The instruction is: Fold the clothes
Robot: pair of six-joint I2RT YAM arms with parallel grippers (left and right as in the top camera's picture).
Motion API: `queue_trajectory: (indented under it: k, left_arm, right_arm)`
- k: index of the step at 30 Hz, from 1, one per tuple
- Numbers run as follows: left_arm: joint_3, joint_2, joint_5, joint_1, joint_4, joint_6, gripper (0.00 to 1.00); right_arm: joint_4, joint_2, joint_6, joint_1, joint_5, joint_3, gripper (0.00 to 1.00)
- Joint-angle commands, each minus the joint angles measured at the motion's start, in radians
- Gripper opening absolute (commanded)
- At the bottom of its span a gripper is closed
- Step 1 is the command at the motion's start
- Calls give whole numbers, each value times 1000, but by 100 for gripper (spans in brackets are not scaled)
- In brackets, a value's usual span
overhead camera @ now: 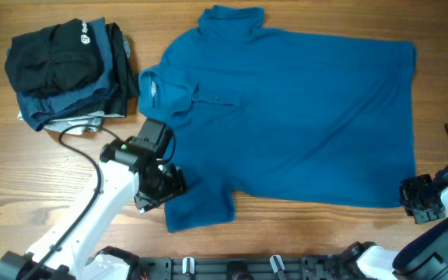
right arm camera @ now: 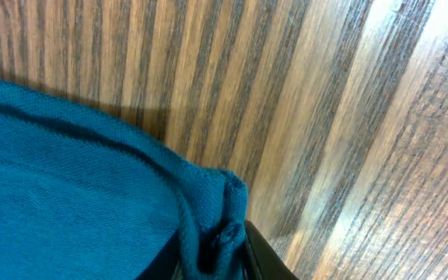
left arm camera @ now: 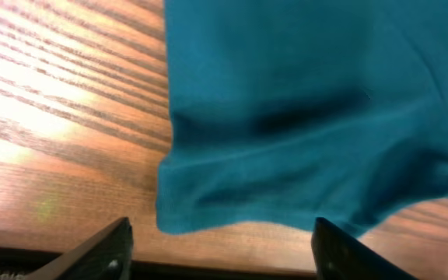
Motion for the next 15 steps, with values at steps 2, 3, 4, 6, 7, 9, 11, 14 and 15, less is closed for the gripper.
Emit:
queue_trajectory:
  k: [2, 3, 4, 6, 7, 9, 11, 14, 15]
  left_arm:
    - [-132, -22, 2, -5, 67, -82, 60]
    - [-152, -22, 6, -5, 81, -97, 59]
    - [-170, -22, 19, -5, 97, -97, 58]
    - [-190, -22, 27, -5, 106, -97, 58]
    - [-194, -22, 26, -5, 107, -96, 59]
    - [-215, -22, 24, -5, 141, -96, 58]
    - [-240, -22, 28, -5, 188, -97, 51]
    - [-271, -22, 54, -5, 226, -101, 53]
    - [-271, -22, 54, -5, 226, -101, 52]
  right_arm:
    - [3, 27, 3, -2, 20, -35, 18]
    - [3, 27, 3, -2, 20, -35, 18]
    - [3, 27, 3, -2, 20, -35, 18]
    - [4, 27, 3, -2, 20, -35, 18]
    - [4, 27, 3, -2, 20, -35, 18]
    - [7, 27, 3, -1, 20, -35, 18]
    - [6, 27, 3, -1, 20, -35, 18]
    - [7, 27, 3, -2, 20, -35, 21]
    - [7, 27, 3, -2, 20, -35, 21]
